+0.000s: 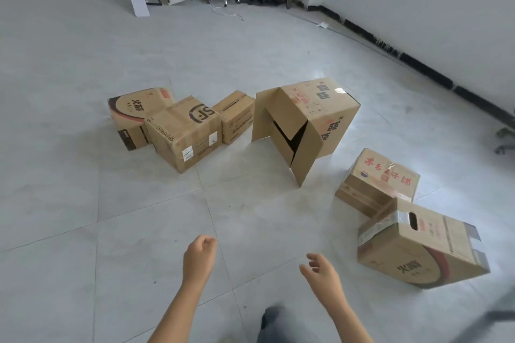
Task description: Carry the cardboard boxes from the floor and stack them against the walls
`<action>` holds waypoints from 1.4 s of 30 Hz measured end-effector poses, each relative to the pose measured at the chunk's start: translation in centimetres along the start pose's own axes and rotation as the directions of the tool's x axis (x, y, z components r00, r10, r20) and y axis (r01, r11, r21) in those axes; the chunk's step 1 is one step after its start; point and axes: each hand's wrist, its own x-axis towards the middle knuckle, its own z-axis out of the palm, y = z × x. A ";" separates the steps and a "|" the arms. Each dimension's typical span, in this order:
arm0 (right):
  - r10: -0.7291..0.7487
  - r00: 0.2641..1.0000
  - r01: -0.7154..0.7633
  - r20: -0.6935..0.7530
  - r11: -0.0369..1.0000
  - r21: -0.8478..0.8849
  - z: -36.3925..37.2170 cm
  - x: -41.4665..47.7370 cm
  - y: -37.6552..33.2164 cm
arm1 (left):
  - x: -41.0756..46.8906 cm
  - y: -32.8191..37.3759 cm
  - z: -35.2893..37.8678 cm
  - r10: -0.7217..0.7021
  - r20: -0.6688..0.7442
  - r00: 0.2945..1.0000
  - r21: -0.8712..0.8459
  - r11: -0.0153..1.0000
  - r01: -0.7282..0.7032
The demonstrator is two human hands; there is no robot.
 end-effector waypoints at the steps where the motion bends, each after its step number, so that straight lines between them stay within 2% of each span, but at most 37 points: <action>1: 0.012 1.000 -0.012 -0.014 1.000 0.004 -0.5 1.5 -0.2 | 1.2 0.8 0.9 -0.004 0.009 1.000 0.011 1.000 0.003; 7: 0.005 0.999 -0.003 -0.052 0.999 0.037 -5.1 13.7 -3.5 | 9.7 8.0 7.5 0.047 0.011 0.999 0.089 0.995 -0.048; 14: -0.056 0.995 0.059 -0.081 0.998 0.034 -13.1 27.1 -8.4 | 16.0 18.1 15.4 0.083 0.019 0.996 0.050 0.995 -0.084; 23: 0.045 0.998 -0.045 0.042 0.999 0.002 -14.3 37.2 -10.7 | 24.4 22.1 18.6 -0.013 -0.008 1.000 0.117 0.993 0.014; 27: 0.042 0.999 -0.042 0.022 0.999 -0.007 -14.9 42.8 -13.6 | 30.6 24.6 19.8 -0.009 0.009 1.000 0.146 0.989 0.008; 34: 0.076 0.995 -0.075 -0.066 0.997 0.013 -16.2 53.1 -21.0 | 43.6 33.5 22.1 0.066 0.136 0.989 0.212 0.973 -0.094; 42: 0.221 0.969 -0.214 -0.113 0.974 0.070 -17.3 60.6 -25.1 | 53.9 42.6 25.9 0.116 0.281 0.953 0.362 0.906 -0.217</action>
